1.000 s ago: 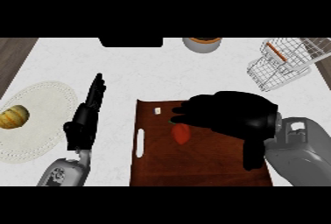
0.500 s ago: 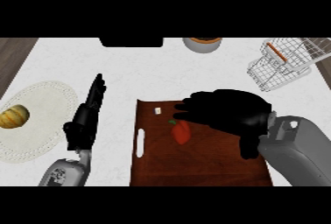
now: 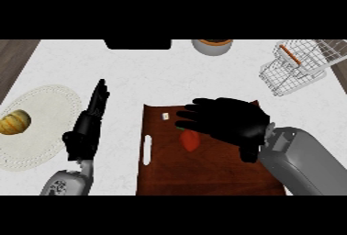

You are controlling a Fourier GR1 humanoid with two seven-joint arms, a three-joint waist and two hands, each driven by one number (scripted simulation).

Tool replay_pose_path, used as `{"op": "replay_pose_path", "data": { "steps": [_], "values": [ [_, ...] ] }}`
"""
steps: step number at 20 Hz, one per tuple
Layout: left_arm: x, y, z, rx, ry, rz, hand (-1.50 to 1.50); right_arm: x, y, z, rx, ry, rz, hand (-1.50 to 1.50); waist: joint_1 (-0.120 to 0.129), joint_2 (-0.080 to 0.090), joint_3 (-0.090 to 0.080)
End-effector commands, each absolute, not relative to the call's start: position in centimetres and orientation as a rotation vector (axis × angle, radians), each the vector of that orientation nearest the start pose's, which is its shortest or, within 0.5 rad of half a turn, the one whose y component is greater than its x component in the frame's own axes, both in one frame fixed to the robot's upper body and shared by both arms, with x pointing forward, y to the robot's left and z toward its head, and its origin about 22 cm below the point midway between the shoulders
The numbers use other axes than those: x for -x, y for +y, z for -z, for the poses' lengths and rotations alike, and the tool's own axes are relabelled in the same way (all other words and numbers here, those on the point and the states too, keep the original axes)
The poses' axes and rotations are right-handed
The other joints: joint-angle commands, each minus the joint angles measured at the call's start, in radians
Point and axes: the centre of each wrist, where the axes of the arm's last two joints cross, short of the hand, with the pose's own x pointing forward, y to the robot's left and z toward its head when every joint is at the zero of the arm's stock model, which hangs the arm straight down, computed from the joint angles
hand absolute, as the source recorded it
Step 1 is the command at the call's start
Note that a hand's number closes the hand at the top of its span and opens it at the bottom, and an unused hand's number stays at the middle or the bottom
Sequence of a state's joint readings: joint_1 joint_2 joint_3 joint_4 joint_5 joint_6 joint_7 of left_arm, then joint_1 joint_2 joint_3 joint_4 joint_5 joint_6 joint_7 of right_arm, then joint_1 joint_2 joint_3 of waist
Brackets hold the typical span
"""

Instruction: Pick the bell pepper from the tray and place it in the tiered basket

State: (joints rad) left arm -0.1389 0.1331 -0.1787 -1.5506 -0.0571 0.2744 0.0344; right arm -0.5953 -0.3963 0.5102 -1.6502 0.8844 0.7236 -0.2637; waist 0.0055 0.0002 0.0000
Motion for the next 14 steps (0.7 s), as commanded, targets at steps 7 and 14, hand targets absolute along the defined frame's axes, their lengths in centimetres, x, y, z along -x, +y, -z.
{"op": "replay_pose_path", "data": {
  "steps": [7,14],
  "values": [
    [-25.5,21.2,-0.8,-0.179,-1.672,0.126,0.00,-33.3,-13.3,-11.5,0.333,-1.438,-2.081,-1.50,0.005,0.001,0.000],
    [-27.7,19.8,-2.7,-0.186,-1.666,0.103,0.00,-33.2,-12.6,-9.9,0.259,-1.406,-2.117,-1.50,-0.001,0.000,0.000]
  ]
}}
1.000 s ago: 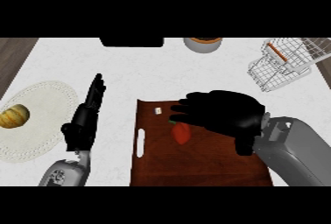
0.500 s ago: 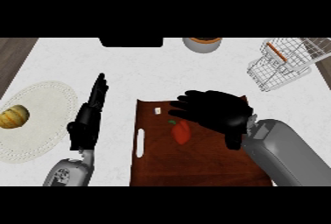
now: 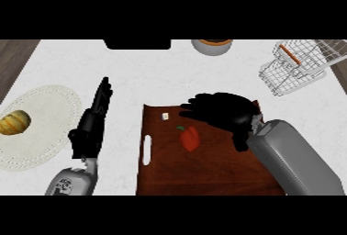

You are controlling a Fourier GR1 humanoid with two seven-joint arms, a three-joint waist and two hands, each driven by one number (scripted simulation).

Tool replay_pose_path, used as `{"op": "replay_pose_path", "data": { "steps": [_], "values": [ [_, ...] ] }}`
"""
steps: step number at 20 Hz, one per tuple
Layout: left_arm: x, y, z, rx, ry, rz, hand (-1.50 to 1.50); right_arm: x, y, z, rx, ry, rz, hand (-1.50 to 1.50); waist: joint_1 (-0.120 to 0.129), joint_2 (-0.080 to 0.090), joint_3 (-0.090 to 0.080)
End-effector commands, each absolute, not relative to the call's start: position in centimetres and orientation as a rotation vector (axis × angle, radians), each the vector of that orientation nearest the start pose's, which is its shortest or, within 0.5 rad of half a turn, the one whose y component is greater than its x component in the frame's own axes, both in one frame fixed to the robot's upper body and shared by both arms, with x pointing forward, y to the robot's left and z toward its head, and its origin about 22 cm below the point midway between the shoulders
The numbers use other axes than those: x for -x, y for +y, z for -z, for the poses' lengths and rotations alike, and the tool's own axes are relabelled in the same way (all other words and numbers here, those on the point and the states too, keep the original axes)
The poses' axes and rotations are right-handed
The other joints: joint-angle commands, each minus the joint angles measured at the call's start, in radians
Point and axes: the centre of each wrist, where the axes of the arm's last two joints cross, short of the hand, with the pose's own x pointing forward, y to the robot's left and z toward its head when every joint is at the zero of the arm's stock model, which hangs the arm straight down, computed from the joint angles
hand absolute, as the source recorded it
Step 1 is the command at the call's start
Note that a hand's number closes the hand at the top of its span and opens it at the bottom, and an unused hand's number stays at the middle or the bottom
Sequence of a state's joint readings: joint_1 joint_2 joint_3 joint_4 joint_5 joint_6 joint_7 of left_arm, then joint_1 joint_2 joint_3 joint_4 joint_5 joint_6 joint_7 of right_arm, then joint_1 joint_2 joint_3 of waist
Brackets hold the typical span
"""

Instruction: Pick the bell pepper from the tray and place it in the tiered basket

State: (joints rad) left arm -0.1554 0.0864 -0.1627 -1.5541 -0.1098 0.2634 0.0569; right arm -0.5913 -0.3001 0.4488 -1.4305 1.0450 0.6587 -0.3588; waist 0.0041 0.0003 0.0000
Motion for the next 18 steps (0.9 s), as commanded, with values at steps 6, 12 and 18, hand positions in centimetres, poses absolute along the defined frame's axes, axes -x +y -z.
{"op": "replay_pose_path", "data": {
  "steps": [6,12,18],
  "values": [
    [-26.4,20.9,-2.7,-0.184,-1.659,0.102,0.00,-33.1,-13.2,-10.1,0.189,-1.428,-2.124,-1.50,0.000,-0.001,0.000],
    [-26.3,19.8,-2.4,-0.192,-1.664,0.100,0.00,-34.5,-13.0,-8.2,0.176,-1.412,-2.124,-1.50,0.002,0.000,0.000],
    [-26.8,20.2,-3.0,-0.180,-1.662,0.102,0.00,-33.4,-11.5,-6.4,0.190,-1.374,-2.130,-1.50,0.001,0.000,0.000]
  ]
}}
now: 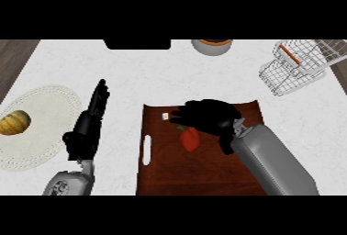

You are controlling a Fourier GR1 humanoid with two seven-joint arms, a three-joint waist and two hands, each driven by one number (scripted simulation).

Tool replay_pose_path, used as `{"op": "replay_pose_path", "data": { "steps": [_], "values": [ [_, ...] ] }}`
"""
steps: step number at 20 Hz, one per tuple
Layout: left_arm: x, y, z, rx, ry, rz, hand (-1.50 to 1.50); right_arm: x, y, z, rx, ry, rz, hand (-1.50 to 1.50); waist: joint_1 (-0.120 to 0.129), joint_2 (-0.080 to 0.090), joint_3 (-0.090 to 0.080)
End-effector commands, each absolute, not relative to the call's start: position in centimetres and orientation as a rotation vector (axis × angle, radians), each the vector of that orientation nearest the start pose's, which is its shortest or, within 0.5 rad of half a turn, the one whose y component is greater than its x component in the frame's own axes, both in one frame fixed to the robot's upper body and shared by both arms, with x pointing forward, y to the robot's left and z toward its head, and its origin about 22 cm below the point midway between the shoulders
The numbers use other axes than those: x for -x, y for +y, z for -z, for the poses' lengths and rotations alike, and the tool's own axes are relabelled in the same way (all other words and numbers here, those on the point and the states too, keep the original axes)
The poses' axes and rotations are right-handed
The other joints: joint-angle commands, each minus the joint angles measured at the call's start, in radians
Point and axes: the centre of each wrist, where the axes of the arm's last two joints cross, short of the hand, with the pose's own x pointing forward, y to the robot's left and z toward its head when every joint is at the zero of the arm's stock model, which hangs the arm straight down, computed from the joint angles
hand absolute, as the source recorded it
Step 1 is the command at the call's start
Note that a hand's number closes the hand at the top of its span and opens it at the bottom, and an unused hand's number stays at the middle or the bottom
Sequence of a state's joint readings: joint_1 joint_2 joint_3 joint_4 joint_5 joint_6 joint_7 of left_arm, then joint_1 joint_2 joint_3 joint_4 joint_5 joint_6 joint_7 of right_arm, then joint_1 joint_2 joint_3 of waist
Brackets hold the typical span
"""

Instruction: Pick the bell pepper from the tray and place it in the tiered basket

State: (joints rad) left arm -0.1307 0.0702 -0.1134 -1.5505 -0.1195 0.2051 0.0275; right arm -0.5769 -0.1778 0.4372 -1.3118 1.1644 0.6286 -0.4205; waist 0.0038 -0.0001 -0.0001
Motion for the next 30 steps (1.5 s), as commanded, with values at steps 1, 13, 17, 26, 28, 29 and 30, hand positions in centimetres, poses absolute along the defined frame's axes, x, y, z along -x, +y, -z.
{"op": "replay_pose_path", "data": {
  "steps": [1,13,17,26,28,29,30],
  "values": [
    [-25.7,19.6,-4.1,-0.181,-1.671,0.117,0.00,-34.1,-10.8,-6.9,0.193,-1.385,-2.131,-1.50,0.004,0.000,0.000],
    [-25.9,21.8,-2.3,-0.171,-1.671,0.110,0.00,-32.9,-11.0,-4.4,0.165,-1.361,-2.127,-1.50,0.000,0.000,0.000],
    [-25.8,19.6,-5.6,-0.187,-1.666,0.119,0.00,-33.8,-9.6,-4.4,0.154,-1.332,-2.126,-1.50,0.003,-0.001,0.000],
    [-28.9,19.4,-3.1,-0.178,-1.660,0.106,0.00,-34.0,-9.6,-2.8,0.124,-1.366,-2.087,-1.50,-0.002,0.001,0.000],
    [-27.9,20.8,-0.7,-0.202,-1.644,0.116,0.00,-33.8,-10.1,-2.0,0.112,-1.366,-2.064,-1.50,-0.002,0.001,0.000],
    [-26.7,20.4,-4.1,-0.182,-1.654,0.113,0.00,-32.2,-10.1,-2.2,0.121,-1.383,-2.032,-1.50,-0.002,-0.001,0.000],
    [-27.4,20.6,-3.3,-0.184,-1.675,0.117,0.00,-31.7,-9.8,0.1,0.130,-1.402,-2.010,-1.50,-0.001,0.000,0.000]
  ]
}}
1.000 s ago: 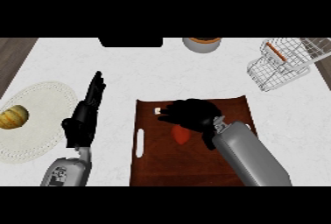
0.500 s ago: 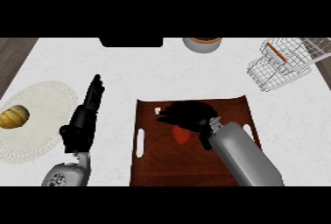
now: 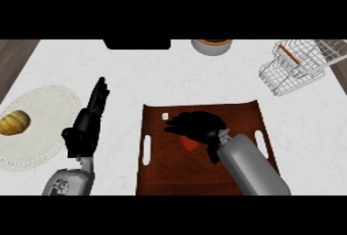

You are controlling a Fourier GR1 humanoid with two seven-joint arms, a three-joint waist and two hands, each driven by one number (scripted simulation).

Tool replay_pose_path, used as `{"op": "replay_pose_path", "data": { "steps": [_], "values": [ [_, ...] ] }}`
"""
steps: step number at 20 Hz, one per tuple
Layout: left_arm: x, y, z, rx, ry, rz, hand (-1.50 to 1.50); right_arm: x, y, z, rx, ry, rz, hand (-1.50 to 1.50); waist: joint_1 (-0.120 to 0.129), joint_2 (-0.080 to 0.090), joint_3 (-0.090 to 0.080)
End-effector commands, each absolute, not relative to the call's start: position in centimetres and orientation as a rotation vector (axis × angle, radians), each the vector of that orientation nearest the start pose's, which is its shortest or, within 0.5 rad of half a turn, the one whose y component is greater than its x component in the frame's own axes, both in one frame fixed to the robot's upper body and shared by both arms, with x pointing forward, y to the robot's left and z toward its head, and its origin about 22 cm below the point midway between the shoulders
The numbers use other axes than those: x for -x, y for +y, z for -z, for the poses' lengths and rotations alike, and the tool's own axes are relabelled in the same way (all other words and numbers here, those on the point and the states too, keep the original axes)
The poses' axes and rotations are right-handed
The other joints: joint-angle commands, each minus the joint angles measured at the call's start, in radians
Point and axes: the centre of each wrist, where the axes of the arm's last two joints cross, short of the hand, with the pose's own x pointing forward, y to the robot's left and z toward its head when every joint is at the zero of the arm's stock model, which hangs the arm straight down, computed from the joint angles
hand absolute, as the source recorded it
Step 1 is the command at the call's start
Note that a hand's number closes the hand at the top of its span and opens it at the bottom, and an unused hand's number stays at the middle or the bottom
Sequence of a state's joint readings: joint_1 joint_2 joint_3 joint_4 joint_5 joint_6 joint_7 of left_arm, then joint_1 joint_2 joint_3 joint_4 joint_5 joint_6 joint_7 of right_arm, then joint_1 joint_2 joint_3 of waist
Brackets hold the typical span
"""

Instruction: Pick the bell pepper from the tray and place it in the tiered basket

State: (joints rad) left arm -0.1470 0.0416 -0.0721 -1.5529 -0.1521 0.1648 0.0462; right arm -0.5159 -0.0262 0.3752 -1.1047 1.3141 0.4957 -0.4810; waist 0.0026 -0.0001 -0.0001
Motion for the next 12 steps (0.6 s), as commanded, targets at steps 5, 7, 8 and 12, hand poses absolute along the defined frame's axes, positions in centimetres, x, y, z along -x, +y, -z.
{"op": "replay_pose_path", "data": {
  "steps": [5,7,8,12],
  "values": [
    [-27.7,19.3,-3.1,-0.199,-1.665,0.100,0.00,-31.9,-9.0,0.3,0.234,-1.560,-2.036,1.50,0.002,0.001,0.000],
    [-26.6,20.4,-3.3,-0.179,-1.671,0.119,0.00,-34.0,-8.6,-0.6,0.270,-1.631,-2.067,1.50,0.014,0.003,0.001],
    [-27.7,19.2,-3.7,-0.170,-1.669,0.110,0.00,-32.4,-8.7,0.9,0.263,-1.644,-2.066,1.50,0.005,0.002,0.000],
    [-27.0,21.2,-3.2,-0.222,-1.656,0.075,0.00,-32.9,-21.7,1.9,0.641,-1.193,-1.991,1.50,-0.037,-0.006,-0.001]
  ]
}}
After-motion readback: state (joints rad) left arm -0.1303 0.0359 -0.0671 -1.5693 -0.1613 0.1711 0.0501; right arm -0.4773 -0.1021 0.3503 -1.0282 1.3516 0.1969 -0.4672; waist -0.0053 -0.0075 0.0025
